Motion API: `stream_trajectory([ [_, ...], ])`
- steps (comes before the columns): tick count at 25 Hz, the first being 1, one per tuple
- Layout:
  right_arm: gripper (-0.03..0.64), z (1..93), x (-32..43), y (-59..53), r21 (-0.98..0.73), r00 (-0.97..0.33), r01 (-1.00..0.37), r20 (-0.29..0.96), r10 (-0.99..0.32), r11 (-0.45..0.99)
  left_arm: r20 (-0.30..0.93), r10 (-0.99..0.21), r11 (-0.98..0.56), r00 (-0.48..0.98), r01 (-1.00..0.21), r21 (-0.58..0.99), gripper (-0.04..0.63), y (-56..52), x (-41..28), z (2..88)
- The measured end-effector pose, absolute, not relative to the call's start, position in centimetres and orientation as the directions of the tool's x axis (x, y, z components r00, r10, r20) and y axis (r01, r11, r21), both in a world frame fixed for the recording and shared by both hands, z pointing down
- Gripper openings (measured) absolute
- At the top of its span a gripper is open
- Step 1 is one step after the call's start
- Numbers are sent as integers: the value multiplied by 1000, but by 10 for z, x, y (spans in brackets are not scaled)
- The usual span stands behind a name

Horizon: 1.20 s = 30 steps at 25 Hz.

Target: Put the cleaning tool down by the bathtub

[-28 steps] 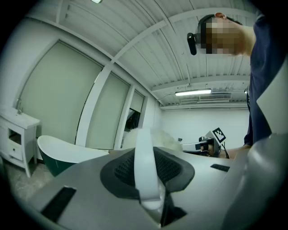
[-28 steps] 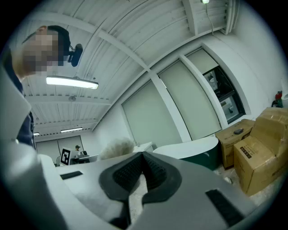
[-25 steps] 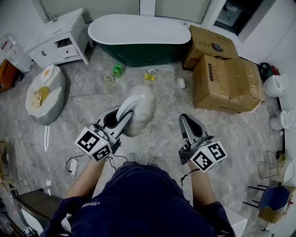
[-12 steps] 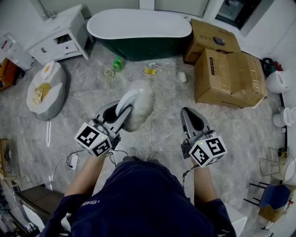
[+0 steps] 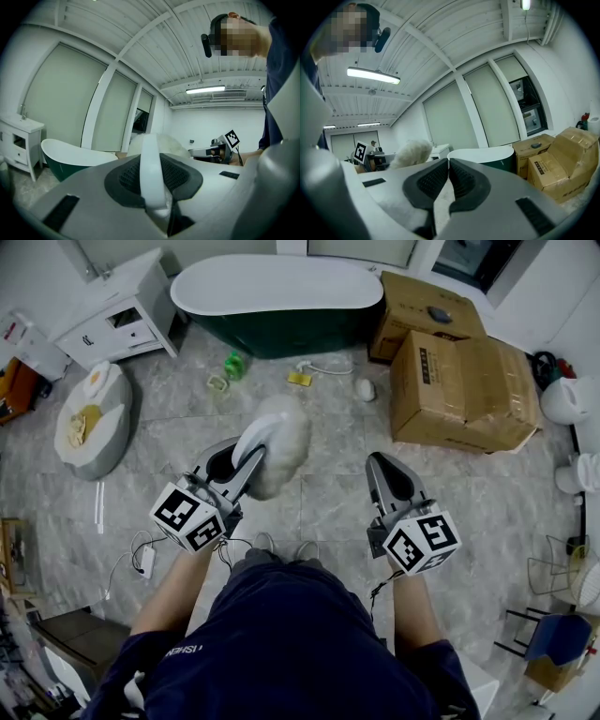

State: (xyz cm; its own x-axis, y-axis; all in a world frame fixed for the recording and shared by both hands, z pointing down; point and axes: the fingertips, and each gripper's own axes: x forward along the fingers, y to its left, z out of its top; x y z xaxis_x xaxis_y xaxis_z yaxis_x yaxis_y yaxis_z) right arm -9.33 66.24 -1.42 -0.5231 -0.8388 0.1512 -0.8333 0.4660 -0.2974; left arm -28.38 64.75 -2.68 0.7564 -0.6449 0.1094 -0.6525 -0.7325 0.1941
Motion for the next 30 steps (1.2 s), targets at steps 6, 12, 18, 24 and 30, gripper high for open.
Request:
stream_trajectory([
  [6,12,-13,-71,664,-306,-524,-830,140,-840,467,120,-645,-734,754,-656,176,104,650,-261,-29],
  [12,14,-10,-54,660,-305,-509,-839,143,-849,452,120,-644,-736,756,-655,170,104,644,-248,-27],
  [18,15,-11,-42,641,-294,-496,-848,145,-856,441,105,-638,-744,763,-646,171,104,621,-236,-27],
  [24,14,-7,-35,610,-290,-487,-854,152,-860,432,99,-629,-750,771,-636,181,104,590,-227,-22],
  [30,14,0,-40,567,-292,-475,-861,171,-863,416,106,-620,-754,778,-628,194,104,542,-234,-13],
])
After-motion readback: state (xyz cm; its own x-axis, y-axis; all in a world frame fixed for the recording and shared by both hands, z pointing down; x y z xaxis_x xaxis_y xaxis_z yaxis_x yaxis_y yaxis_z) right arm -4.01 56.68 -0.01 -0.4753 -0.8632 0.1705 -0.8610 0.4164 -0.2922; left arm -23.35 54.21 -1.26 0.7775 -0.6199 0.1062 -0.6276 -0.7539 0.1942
